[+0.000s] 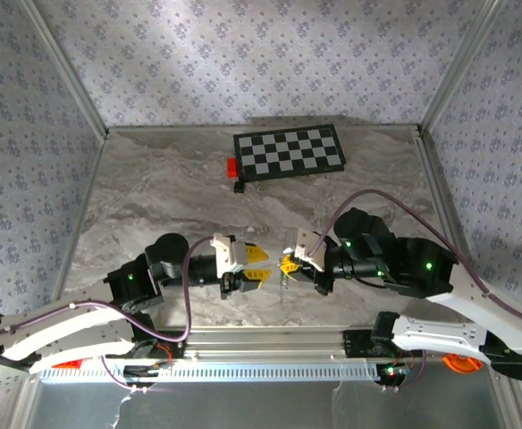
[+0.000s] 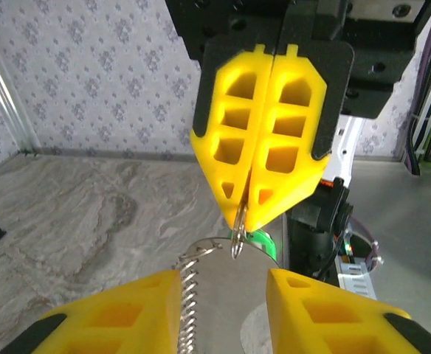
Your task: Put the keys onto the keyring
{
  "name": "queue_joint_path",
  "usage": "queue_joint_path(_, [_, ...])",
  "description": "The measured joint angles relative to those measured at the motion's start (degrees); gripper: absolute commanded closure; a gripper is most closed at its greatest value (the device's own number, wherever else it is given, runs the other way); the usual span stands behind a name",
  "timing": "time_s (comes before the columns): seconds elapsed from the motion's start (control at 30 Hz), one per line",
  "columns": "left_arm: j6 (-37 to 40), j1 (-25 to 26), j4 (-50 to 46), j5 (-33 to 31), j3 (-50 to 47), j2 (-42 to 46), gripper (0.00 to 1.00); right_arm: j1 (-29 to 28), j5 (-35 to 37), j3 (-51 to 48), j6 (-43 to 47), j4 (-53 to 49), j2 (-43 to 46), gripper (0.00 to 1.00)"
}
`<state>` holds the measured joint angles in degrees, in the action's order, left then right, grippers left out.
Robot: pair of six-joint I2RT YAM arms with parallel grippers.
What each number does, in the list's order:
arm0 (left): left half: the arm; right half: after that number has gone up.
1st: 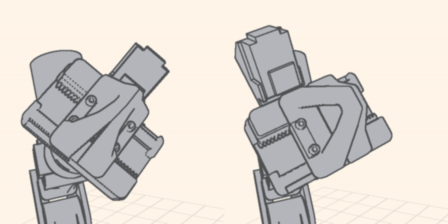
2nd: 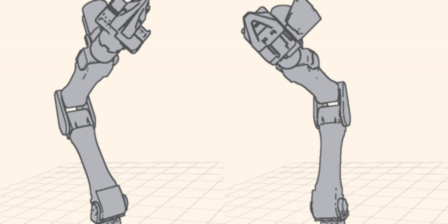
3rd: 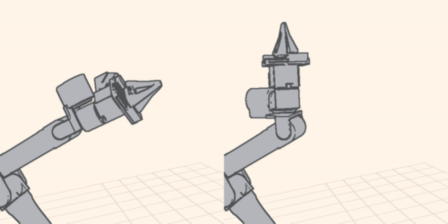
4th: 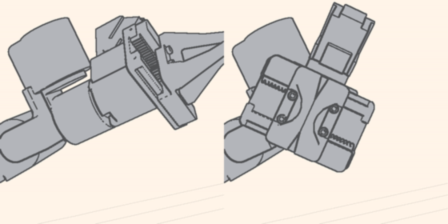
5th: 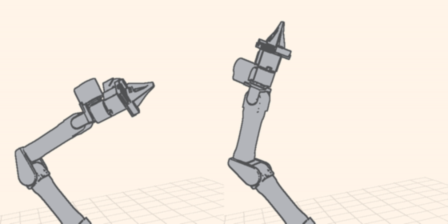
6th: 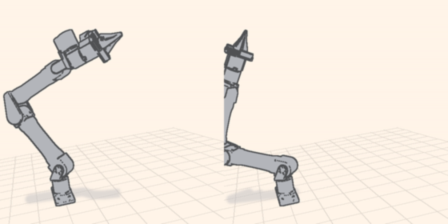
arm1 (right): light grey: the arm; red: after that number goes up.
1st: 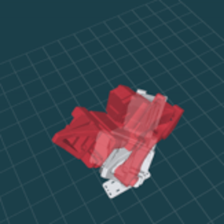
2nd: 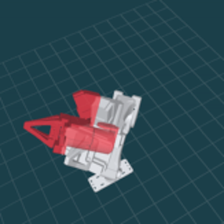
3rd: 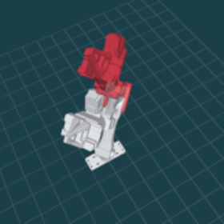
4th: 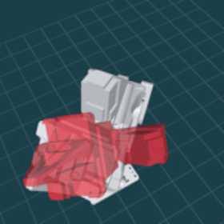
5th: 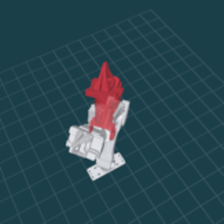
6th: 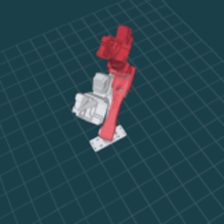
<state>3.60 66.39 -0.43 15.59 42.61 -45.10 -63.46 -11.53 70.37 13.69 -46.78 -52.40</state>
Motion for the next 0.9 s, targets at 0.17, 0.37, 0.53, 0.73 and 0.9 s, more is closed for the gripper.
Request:
queue_joint_path(0.17, [0.96, 0.00, -1.62, -0.04, 0.00, -1.14, 0.67, 0.24, 0.24, 0.42, 0.79, -1.36, -2.32, 1.00])
queue_joint_path(0.37, [1.40, 0.07, -1.51, -0.22, 0.00, -2.84, 0.73, 0.24, 0.22, 0.57, 1.01, -1.44, -4.02, 1.00])
queue_joint_path(0.53, [1.42, 0.15, -0.59, -0.24, 0.00, -3.06, 0.80, 0.24, 0.15, 0.57, 0.98, -1.20, -4.11, 1.00])
queue_joint_path(0.73, [1.38, 0.15, 0.28, -0.22, 0.00, -3.06, 0.87, 0.35, -0.74, 0.57, 0.98, -1.01, -4.17, 1.00])
queue_joint_path(0.9, [1.36, 0.15, 0.57, -0.26, 0.00, -3.06, 0.94, 0.61, -1.49, 0.57, 0.96, -0.85, -4.11, 1.00])
